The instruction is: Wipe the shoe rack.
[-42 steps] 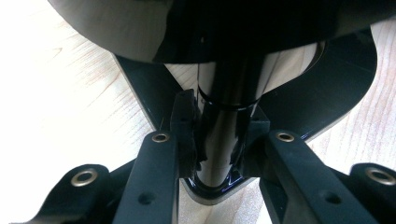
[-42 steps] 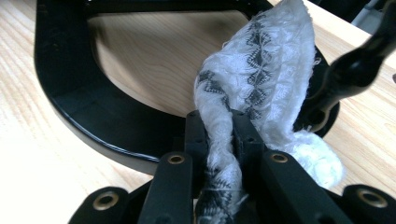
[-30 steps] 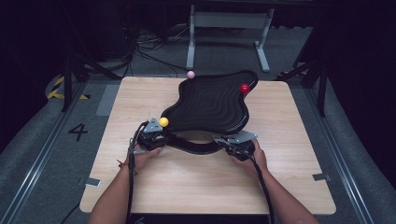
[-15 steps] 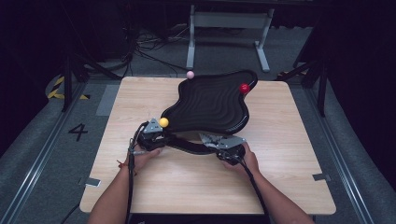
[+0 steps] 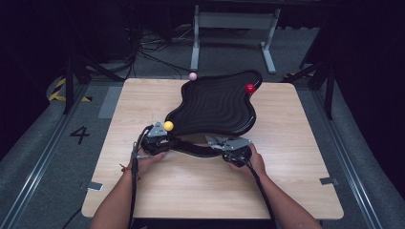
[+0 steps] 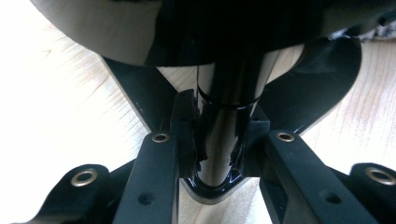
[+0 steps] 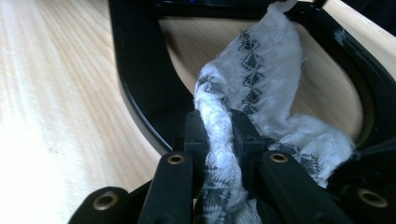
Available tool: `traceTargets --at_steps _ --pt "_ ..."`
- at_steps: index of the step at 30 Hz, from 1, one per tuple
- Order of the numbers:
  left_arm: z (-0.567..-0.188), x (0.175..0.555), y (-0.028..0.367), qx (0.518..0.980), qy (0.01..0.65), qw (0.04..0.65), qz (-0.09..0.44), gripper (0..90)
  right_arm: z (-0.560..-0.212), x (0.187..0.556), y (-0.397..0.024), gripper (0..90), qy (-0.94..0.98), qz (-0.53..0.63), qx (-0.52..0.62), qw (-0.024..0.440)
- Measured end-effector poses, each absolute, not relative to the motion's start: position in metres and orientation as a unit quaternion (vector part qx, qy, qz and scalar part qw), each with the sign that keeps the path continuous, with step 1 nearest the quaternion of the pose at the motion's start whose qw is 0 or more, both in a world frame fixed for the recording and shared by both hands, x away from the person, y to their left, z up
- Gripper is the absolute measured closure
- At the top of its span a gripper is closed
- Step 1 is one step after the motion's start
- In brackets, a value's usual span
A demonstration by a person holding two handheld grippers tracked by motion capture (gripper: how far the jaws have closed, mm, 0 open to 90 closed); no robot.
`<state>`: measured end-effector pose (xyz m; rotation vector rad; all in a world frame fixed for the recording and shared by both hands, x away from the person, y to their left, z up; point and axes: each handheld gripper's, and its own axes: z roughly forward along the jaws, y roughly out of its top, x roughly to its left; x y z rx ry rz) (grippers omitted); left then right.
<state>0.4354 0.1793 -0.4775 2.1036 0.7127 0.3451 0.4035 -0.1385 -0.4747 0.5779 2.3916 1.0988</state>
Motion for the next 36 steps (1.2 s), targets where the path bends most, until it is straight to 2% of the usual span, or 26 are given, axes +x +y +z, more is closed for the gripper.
traceTargets --at_steps 14,25,36 --pt "-0.478 0.437 0.178 0.844 0.283 0.434 0.139 74.1 -0.473 0.416 -0.155 79.9 0.858 0.383 0.230 0.253" --pt "-0.478 0.437 0.178 0.845 0.283 0.434 0.135 74.1 -0.470 0.436 -0.189 79.8 0.840 0.381 0.283 0.262" --pt "-0.478 0.437 0.178 0.845 0.282 0.435 0.131 74.0 -0.470 0.435 -0.178 79.3 0.845 0.380 0.270 0.262"
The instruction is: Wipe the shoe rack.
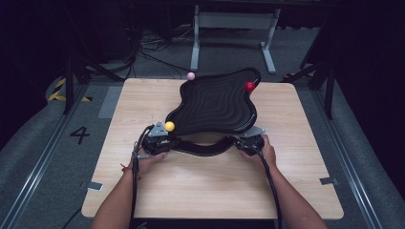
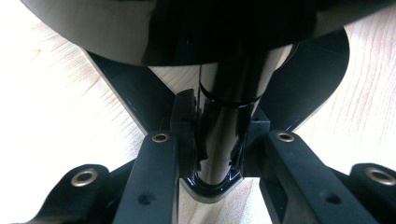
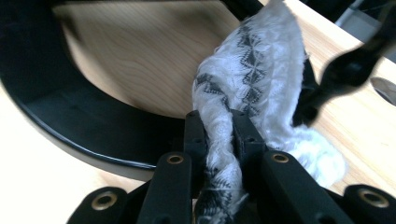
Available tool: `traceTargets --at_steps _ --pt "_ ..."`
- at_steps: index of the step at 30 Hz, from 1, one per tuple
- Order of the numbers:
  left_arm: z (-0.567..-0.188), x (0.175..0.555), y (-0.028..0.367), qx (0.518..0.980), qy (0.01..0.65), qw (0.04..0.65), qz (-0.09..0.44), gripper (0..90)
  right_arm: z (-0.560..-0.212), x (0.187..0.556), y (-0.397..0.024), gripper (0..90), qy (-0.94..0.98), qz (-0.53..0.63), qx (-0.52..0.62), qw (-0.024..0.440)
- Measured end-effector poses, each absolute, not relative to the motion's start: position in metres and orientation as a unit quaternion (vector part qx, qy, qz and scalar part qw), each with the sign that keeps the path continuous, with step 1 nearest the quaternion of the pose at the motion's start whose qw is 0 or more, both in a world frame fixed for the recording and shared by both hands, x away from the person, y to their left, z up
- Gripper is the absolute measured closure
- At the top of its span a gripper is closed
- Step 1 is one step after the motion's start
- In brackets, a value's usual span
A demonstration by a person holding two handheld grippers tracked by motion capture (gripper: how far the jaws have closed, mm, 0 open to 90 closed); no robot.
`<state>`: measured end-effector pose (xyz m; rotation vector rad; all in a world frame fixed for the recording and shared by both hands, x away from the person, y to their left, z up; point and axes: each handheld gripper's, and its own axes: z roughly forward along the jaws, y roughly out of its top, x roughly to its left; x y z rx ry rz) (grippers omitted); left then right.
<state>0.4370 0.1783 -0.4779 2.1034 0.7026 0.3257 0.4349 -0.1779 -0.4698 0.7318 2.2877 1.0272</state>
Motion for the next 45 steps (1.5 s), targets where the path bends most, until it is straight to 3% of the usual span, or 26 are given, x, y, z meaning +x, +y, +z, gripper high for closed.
traceTargets --at_steps 33,45 --pt "-0.478 0.437 0.178 0.845 0.282 0.435 0.131 74.0 -0.475 0.393 -0.123 78.9 0.871 0.411 0.182 0.201" --pt "-0.478 0.437 0.178 0.845 0.282 0.435 0.130 74.0 -0.475 0.395 -0.124 79.3 0.873 0.400 0.181 0.214"
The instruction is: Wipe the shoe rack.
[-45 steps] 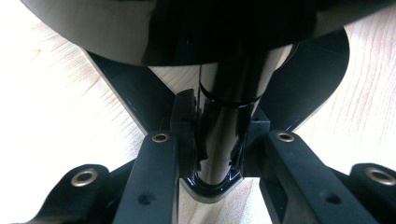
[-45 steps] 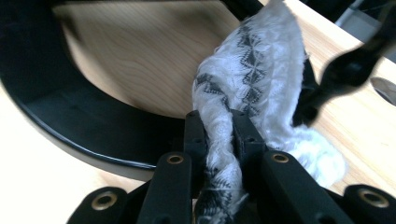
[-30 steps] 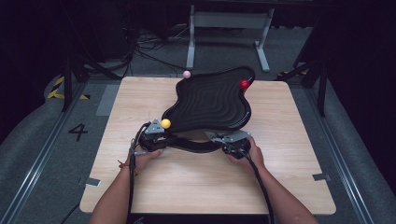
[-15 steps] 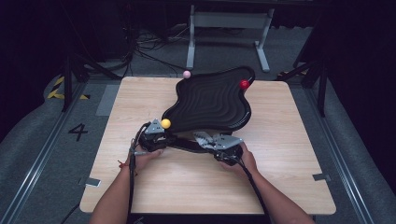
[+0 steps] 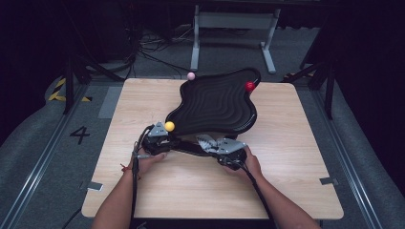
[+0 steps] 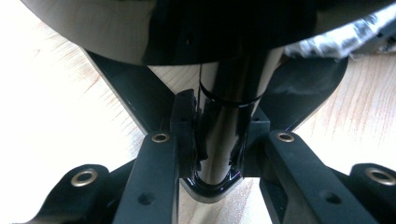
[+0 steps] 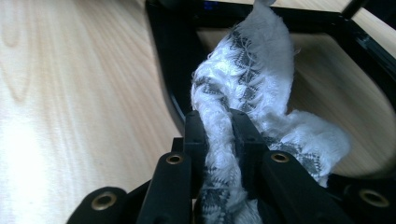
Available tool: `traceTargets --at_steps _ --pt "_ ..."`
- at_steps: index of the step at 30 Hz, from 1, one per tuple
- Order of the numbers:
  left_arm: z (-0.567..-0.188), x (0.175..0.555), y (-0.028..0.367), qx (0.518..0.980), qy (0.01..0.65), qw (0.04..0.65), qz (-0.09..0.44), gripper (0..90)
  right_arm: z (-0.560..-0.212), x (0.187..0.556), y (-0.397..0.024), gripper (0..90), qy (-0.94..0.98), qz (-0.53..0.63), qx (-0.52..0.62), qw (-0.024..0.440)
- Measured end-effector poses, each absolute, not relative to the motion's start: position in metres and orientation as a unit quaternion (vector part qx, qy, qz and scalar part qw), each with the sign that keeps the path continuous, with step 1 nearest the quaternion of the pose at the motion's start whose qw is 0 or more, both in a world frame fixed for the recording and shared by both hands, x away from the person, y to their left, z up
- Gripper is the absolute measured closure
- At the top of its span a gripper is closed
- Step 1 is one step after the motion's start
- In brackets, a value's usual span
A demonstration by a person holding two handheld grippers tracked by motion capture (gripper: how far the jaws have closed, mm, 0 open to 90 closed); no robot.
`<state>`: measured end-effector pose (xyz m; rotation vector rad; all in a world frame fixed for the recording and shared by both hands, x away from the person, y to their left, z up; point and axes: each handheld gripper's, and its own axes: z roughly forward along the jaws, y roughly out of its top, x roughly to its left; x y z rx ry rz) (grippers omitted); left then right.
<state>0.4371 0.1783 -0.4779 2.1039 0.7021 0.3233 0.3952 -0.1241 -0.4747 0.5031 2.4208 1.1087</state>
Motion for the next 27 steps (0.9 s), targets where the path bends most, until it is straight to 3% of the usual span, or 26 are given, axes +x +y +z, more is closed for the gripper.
traceTargets --at_steps 19,27 --pt "-0.478 0.437 0.178 0.847 0.279 0.434 0.130 74.0 -0.473 0.417 -0.163 79.6 0.854 0.389 0.235 0.252" --pt "-0.478 0.438 0.179 0.847 0.278 0.434 0.130 74.0 -0.472 0.423 -0.176 79.5 0.843 0.398 0.265 0.245"
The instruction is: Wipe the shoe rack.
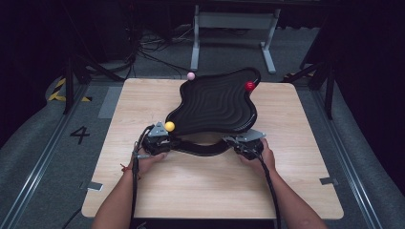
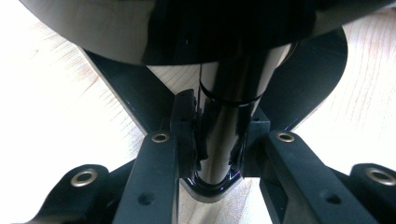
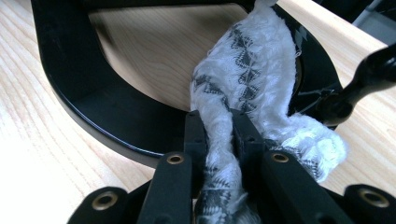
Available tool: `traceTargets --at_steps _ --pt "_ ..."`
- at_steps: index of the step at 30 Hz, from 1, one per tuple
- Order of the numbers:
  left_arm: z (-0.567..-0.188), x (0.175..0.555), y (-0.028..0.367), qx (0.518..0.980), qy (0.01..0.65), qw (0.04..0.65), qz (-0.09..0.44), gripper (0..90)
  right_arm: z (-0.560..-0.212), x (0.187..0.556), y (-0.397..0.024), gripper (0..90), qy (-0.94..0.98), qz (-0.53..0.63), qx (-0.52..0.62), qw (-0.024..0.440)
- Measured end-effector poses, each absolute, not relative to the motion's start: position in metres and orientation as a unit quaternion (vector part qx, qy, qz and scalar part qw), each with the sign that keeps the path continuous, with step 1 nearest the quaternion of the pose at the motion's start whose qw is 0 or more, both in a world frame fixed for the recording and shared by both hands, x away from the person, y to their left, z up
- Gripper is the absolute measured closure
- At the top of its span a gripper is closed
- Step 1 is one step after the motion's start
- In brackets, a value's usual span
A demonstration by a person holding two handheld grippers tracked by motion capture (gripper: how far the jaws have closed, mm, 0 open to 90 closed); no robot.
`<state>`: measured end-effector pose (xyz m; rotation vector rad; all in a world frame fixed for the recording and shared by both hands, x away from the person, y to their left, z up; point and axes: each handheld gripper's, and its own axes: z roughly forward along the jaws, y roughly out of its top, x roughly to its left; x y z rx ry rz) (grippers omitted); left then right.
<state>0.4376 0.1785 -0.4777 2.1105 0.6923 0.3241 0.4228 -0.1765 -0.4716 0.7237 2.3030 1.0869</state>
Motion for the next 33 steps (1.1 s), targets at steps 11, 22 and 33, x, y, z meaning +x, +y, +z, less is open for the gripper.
traceTargets --at_steps 11,22,33 --pt "-0.478 0.438 0.178 0.847 0.280 0.435 0.127 73.9 -0.473 0.403 -0.151 79.4 0.864 0.394 0.224 0.218" --pt "-0.478 0.437 0.178 0.847 0.279 0.434 0.129 73.9 -0.473 0.392 -0.122 79.4 0.873 0.394 0.193 0.214" --pt "-0.478 0.430 0.167 0.851 0.265 0.437 0.119 73.8 -0.473 0.399 -0.132 79.8 0.872 0.379 0.208 0.230"
